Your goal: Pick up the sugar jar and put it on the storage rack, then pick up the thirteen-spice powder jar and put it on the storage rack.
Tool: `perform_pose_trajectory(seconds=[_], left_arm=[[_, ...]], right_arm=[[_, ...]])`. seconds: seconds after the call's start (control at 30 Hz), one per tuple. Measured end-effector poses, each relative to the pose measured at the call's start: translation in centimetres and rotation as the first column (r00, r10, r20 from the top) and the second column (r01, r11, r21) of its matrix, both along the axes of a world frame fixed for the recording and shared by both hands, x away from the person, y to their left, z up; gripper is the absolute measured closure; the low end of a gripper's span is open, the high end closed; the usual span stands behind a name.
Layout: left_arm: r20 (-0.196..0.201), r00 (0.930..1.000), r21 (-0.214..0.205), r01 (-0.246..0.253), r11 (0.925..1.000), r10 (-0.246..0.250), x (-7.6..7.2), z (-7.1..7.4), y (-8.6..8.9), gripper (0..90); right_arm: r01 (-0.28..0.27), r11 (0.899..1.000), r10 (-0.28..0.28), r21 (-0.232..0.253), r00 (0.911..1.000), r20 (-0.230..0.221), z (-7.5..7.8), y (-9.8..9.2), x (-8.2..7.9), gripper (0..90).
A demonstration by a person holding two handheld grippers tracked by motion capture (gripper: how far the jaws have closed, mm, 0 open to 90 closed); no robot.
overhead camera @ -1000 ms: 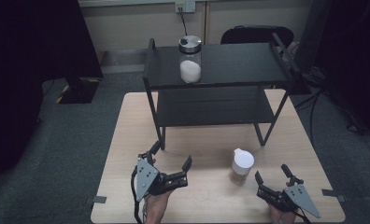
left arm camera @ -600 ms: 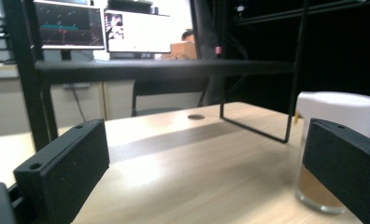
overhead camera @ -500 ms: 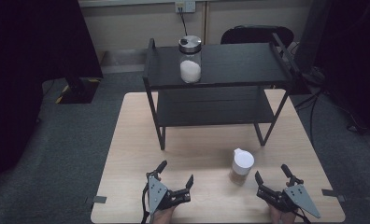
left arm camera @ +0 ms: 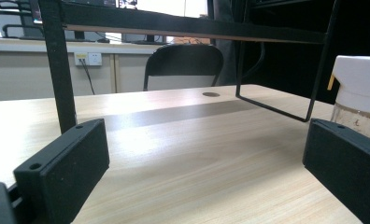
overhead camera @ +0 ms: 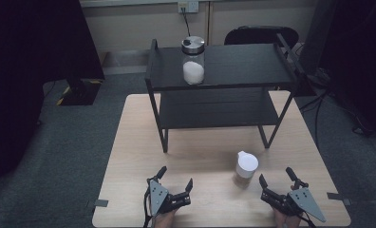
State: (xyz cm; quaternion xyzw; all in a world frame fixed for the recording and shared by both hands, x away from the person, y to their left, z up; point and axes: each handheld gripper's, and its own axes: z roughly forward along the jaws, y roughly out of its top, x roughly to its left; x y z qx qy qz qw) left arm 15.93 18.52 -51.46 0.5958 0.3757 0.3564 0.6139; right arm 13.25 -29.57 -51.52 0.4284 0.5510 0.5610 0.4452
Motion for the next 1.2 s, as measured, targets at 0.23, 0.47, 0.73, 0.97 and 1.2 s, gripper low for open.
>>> perform_pose_trajectory(seconds=[0.23, 0.47, 0.73, 0.97, 1.2], left_arm=[[0.027, 0.9984, 0.02, -0.051, 0.9985, 0.05, -0.6, -0.3, -1.0, 0.0], [0.027, 0.9943, 0.022, -0.104, 0.9944, 0.103, -0.9, -0.3, -1.7, 0.1], [0.027, 0.9933, 0.022, -0.113, 0.9933, 0.113, -1.0, -0.3, -1.8, 0.0], [0.027, 0.9932, 0.022, -0.114, 0.9933, 0.113, -1.0, -0.3, -1.9, 0.0], [0.026, 0.9932, 0.022, -0.114, 0.9933, 0.113, -1.0, -0.3, -1.8, 0.0]], right_arm=[[0.003, 1.0, -0.003, 0.001, 1.0, 0.0, 0.0, 0.0, 0.0, 4.0], [0.0, 1.0, 0.0, 0.001, 1.0, 0.0, 0.0, 0.0, 0.0, 4.0], [0.0, 1.0, 0.0, 0.001, 1.0, 0.0, 0.0, 0.0, 0.0, 4.0], [0.001, 1.0, -0.001, 0.0, 1.0, 0.0, 0.0, 0.0, 0.0, 4.0], [-0.006, 1.0, 0.006, 0.005, 1.0, -0.006, 0.1, -0.1, 0.0, 3.3]])
